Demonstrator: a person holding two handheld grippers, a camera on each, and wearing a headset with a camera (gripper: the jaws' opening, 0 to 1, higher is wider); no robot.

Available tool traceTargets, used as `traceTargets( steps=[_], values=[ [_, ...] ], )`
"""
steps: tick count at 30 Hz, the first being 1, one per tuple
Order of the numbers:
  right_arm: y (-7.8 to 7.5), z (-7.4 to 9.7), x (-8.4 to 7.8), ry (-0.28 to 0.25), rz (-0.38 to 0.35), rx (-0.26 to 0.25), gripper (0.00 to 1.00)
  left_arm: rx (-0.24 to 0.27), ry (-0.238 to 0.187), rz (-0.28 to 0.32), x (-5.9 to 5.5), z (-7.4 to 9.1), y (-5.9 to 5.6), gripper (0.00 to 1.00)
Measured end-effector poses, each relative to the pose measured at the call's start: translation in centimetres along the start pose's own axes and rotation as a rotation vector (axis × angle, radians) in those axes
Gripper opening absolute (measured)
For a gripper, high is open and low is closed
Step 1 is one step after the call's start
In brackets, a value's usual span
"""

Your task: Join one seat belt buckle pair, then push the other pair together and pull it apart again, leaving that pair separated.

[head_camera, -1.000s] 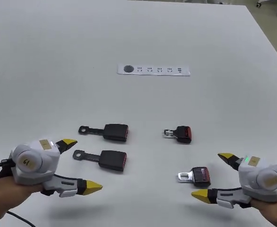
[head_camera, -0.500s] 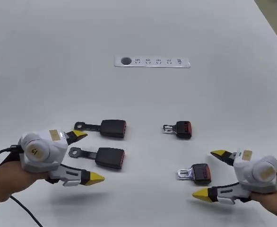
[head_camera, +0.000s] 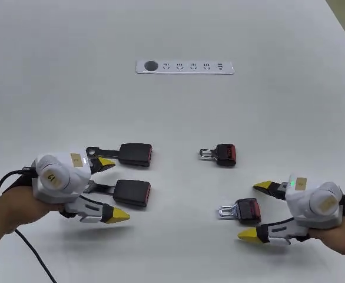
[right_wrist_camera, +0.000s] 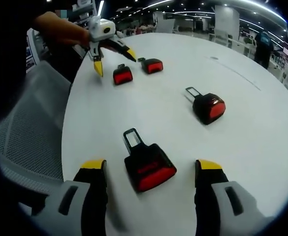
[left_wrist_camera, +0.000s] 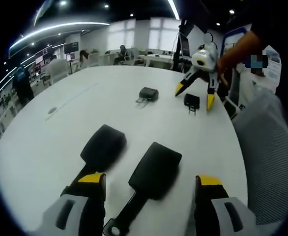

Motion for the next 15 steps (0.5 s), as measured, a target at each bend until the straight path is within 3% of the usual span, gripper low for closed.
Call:
traceTargets(
  steps=[3,8,15],
  values=[
    [0.2,-0.2,-0.1,0.033,0.050,0.018,0.68,-0.041,0.028,-0.047,-0.3,-0.5,-0.3,0.73],
    [0.6,-0.2,0.0,0.059,0.096,0.035,0.62,-0.071,0.035,-0.061,-0.9,-1.3,-0.2,0.70],
    [1.1,0.1,0.3,0.085,0.130,0.056,0.55,-0.107,0.047,-0.094,-0.6,-1.4,-0.1,0.61]
  ],
)
Point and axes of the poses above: the centre of the closed fingertips' face, and the gripper's own axes: z roughly backward along the fingers, y roughly to its left, x roughly out of its top, the point moved 2 cm from there along z, roughly backward along the fingers, and after that the axes turned 15 degrees about -z, right-handed, at the moved point
